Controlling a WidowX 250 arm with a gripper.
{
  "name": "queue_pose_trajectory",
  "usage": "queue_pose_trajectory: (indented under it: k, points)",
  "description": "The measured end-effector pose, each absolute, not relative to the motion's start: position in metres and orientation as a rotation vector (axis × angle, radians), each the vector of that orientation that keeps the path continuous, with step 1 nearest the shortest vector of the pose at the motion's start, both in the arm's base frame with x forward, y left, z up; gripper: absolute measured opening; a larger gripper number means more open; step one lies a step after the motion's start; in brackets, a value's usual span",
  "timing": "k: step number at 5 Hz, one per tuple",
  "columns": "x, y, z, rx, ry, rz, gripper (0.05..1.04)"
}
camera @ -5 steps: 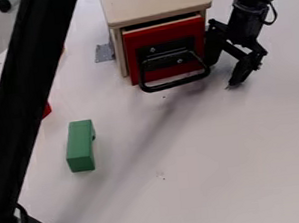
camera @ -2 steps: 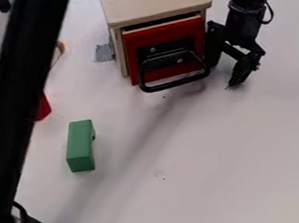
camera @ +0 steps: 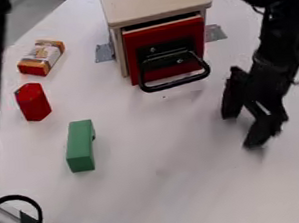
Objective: Close the drawer
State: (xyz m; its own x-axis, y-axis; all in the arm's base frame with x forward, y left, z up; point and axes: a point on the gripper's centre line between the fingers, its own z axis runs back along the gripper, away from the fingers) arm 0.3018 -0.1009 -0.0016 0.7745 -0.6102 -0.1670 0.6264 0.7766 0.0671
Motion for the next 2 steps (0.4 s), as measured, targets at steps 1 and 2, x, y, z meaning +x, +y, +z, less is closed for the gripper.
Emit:
queue_pose_trajectory:
  k: [1,2]
  points:
    - [0.285,-0.094,-0.003,0.168,0.105,-0.691,0.999]
    - [0.269,-0.081,-0.003,0.196,0.075,-0.706,0.999]
